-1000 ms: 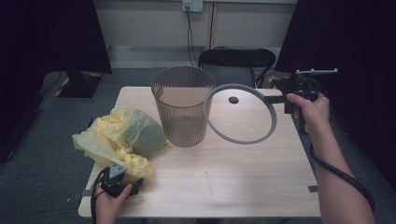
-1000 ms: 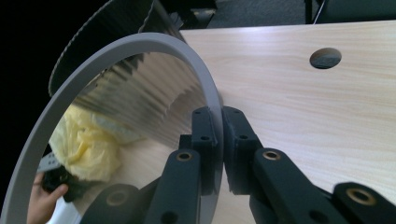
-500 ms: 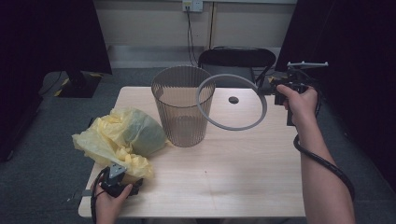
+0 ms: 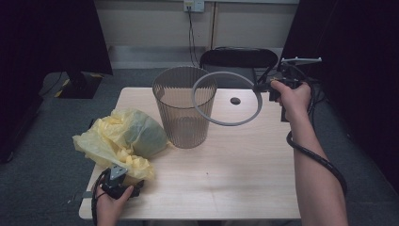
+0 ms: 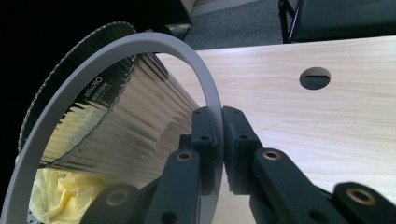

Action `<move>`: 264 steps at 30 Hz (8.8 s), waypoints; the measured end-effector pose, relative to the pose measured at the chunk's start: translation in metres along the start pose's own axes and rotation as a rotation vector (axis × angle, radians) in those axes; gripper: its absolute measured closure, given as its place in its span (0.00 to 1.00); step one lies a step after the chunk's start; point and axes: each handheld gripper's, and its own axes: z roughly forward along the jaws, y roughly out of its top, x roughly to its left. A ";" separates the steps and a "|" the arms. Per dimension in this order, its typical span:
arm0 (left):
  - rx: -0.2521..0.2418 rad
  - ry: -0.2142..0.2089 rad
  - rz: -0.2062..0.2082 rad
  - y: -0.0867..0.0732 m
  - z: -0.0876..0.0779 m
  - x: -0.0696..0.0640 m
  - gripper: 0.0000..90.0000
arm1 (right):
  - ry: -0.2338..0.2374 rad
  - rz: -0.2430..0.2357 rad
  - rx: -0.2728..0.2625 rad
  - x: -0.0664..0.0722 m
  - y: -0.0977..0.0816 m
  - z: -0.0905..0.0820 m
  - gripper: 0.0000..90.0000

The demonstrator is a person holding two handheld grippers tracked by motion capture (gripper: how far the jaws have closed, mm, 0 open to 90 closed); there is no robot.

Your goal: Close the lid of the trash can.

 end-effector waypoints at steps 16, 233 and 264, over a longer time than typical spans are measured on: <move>0.000 0.000 0.000 0.000 0.000 0.000 0.13 | -0.027 0.017 -0.042 0.015 0.004 0.015 0.93; 0.007 0.000 0.003 0.001 0.001 -0.001 0.10 | 0.099 -0.555 0.022 0.055 -0.076 0.040 0.17; 0.007 0.001 0.003 0.001 0.001 -0.001 0.10 | 0.085 -0.590 0.056 0.040 -0.100 0.037 0.17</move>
